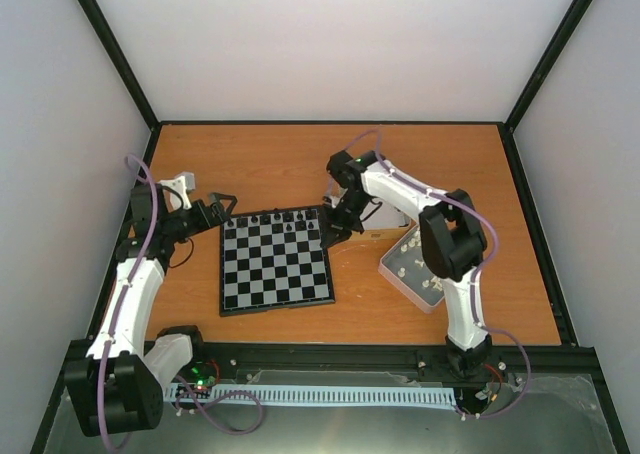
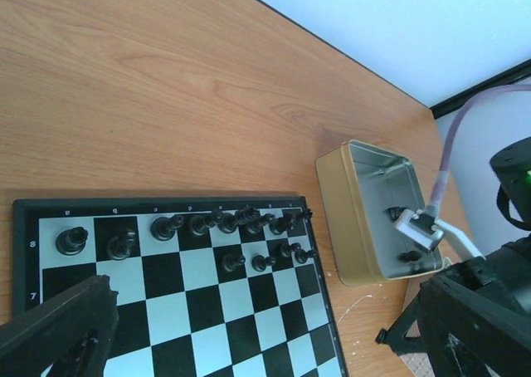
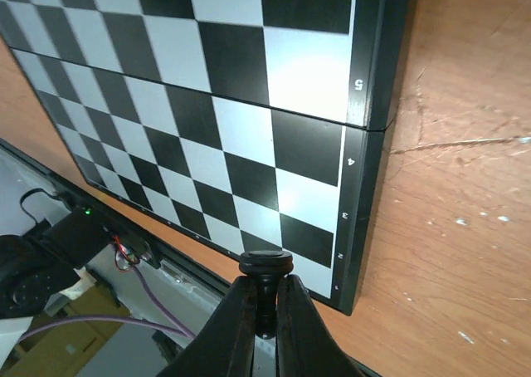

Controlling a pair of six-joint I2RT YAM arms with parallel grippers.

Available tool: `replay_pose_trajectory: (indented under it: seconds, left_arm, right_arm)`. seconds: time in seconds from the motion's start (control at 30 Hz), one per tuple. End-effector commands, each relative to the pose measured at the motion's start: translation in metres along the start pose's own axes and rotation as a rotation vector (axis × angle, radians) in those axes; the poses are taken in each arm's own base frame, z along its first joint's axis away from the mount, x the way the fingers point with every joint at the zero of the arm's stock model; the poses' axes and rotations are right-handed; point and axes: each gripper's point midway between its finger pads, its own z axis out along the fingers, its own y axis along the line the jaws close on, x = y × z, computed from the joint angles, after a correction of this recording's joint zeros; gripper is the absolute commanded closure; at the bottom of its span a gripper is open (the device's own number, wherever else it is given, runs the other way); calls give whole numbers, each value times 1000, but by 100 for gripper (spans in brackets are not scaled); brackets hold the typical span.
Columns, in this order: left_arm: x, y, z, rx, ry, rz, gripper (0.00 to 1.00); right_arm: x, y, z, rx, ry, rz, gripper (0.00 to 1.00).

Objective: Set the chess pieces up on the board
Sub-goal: Place the chess piece on the chessboard.

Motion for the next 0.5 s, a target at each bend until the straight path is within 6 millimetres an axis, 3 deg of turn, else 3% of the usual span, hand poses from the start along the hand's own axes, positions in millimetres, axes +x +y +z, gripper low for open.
replay_pose_trajectory:
  seconds: [0.0, 0.23, 0.47]
  left_arm:
    - [6, 8, 2, -38, 25, 48, 0]
    - [14, 22, 1, -108, 43, 77, 0]
    - [17, 26, 2, -118, 42, 65, 0]
  right_arm:
    - [14, 1, 16, 57, 108, 67, 94]
    - [24, 8, 46, 138, 217, 53, 92]
    - [29, 1, 60, 183, 271, 86, 90]
